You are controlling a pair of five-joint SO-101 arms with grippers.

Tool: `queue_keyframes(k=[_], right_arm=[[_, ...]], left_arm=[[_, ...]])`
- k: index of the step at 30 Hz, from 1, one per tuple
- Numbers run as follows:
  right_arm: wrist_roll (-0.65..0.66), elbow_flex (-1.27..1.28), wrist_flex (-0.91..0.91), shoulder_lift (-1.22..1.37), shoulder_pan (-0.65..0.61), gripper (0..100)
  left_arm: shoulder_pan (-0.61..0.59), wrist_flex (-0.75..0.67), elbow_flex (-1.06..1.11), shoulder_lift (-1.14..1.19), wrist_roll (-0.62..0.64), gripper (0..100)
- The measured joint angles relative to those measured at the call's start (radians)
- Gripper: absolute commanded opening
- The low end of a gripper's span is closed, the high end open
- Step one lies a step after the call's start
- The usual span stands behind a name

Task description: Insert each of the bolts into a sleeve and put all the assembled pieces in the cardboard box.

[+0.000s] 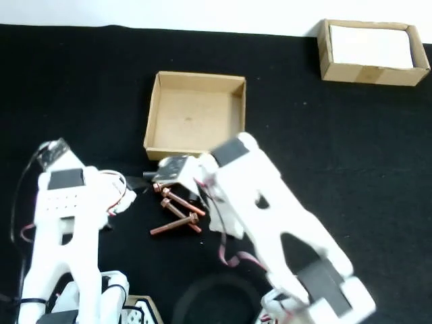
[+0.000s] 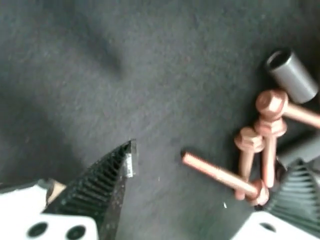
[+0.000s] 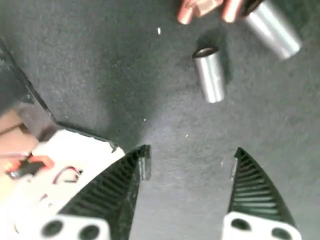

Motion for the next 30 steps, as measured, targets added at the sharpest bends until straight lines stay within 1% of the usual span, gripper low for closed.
queue_keyframes(k=[5,11,13,18,24,30], right_arm=[[0.017,-0.091,-0.032,0.132,0.0,23.8],[0.017,-0.097,-0.075,0.221,-0.029,23.8],[0.017,-0.097,-0.077,0.242,-0.035,23.8],[0.017,-0.097,-0.109,0.29,-0.038,23.8],[0.017,-0.04,-0.239,0.313,-0.038,23.8],[0.017,0.031,-0.327,0.315,-0.038,23.8]], left_arm=[[0.0,-0.078,0.038,0.0,0.006,45],[0.0,-0.209,0.094,0.002,0.006,45],[0.0,-0.232,0.1,0.002,0.006,45],[-0.002,-0.247,0.106,0.002,0.006,45],[-0.002,-0.247,0.106,0.002,0.006,45],[-0.002,-0.247,0.106,0.002,0.006,45]])
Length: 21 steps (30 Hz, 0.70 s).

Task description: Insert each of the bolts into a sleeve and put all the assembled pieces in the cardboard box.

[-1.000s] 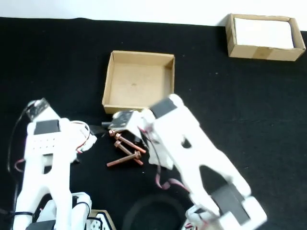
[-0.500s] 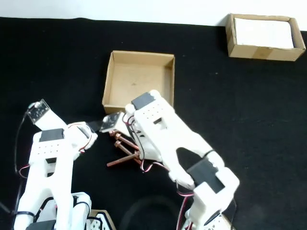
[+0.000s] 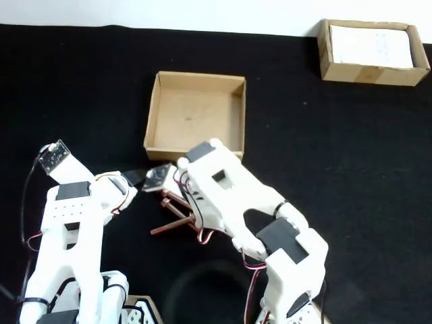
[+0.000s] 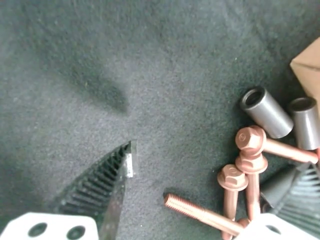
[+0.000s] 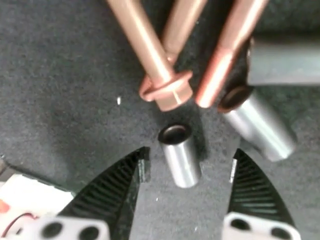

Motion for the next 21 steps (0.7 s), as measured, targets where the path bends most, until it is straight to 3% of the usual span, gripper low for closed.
queue_keyframes(k=[6,12,21], right_arm=[[0.0,0.092,-0.11,-0.012,0.012,22.1],[-0.002,0.107,-0.161,-0.005,0.035,0.2],[-0.002,0.02,-0.051,0.061,0.101,0.7]], left_arm=[[0.0,0.0,0.003,0.0,0.0,45],[0.0,0.0,0.003,0.0,0.0,45],[0.0,0.0,0.014,0.002,0.0,45]])
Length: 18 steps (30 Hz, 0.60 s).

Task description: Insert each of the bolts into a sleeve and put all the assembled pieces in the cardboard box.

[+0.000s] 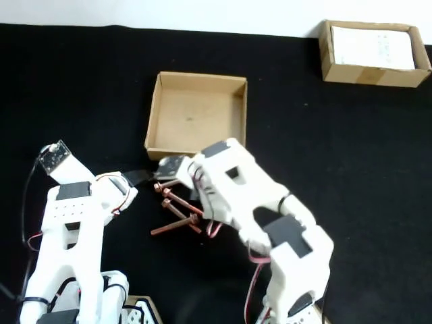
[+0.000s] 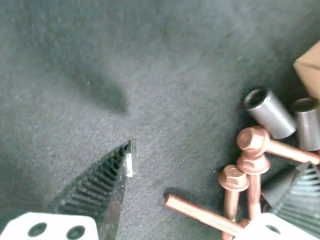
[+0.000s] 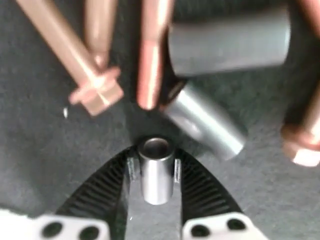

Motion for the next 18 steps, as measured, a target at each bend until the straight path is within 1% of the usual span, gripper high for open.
queue_keyframes(k=[3,6,7,9,13,15,18], right_arm=[[-0.005,-0.098,0.161,0.005,0.054,0.7],[-0.074,-0.262,0.318,-0.055,0.095,0.7],[-0.101,-0.322,0.342,-0.086,0.107,0.7],[-0.164,-0.396,0.365,-0.166,0.143,0.7],[-0.273,-0.417,0.384,-0.358,0.203,0.7],[-0.328,-0.402,0.385,-0.465,0.224,0.7],[-0.397,-0.315,0.387,-0.638,0.247,0.7]], left_arm=[[0.0,-0.032,0.028,0.0,0.0,45],[0.0,-0.089,0.064,0.0,0.0,45],[0.0,-0.1,0.072,0.0,0.0,45],[0.0,-0.112,0.08,0.0,0.0,45],[0.0,-0.12,0.101,0.0,-0.006,45],[0.0,-0.12,0.101,0.0,-0.046,45],[0.0,-0.118,0.101,0.0,-0.126,45]])
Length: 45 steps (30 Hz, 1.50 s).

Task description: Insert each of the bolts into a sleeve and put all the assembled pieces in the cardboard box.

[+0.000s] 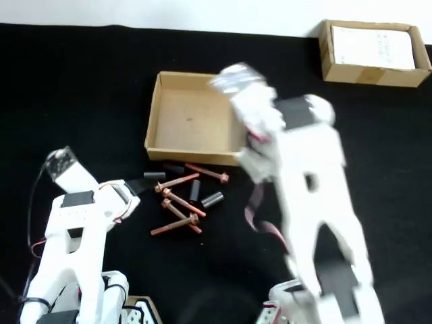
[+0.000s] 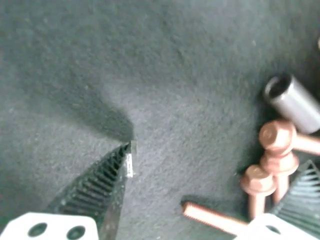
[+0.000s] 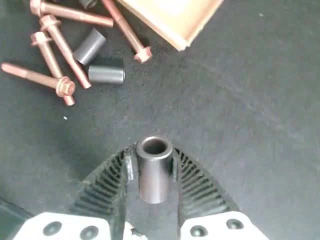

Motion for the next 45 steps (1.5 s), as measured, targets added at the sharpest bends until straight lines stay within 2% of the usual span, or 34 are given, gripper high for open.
queue_keyframes(k=[3,7,10,15,18,22,24,32,36,39,45], right_arm=[[-0.029,0.143,0.0,-0.19,0.008,0.7],[-0.035,0.379,0.002,-0.446,0.04,0.7],[-0.035,0.539,0.0,-0.601,0.086,0.7],[-0.011,0.718,-0.046,-0.769,0.181,0.7],[0.04,0.775,-0.077,-0.821,0.255,0.7],[0.114,0.819,-0.098,-0.838,0.358,0.7],[0.137,0.822,-0.098,-0.839,0.405,0.7],[0.152,0.83,-0.101,-0.839,0.45,0.7],[0.152,0.83,-0.101,-0.839,0.45,0.7],[0.152,0.832,-0.101,-0.839,0.45,0.7],[0.152,0.89,-0.15,-0.839,0.456,0.7]], left_arm=[[0.0,0.087,-0.051,0.0,-0.026,45],[0.0,0.339,-0.262,0.0,-0.031,45],[0.011,0.505,-0.45,0.0,-0.098,45],[0.121,0.726,-0.647,0.0,-0.181,45],[0.196,0.779,-0.661,0.0,-0.253,45],[0.224,0.798,-0.661,0.0,-0.331,45],[0.229,0.801,-0.661,0.0,-0.377,41],[0.233,0.815,-0.717,0.0,-0.522,0],[0.233,0.806,-0.735,0.0,-0.563,8],[0.232,0.747,-0.689,0.0,-0.572,11],[0.275,0.505,-0.539,0.002,-0.562,6]])
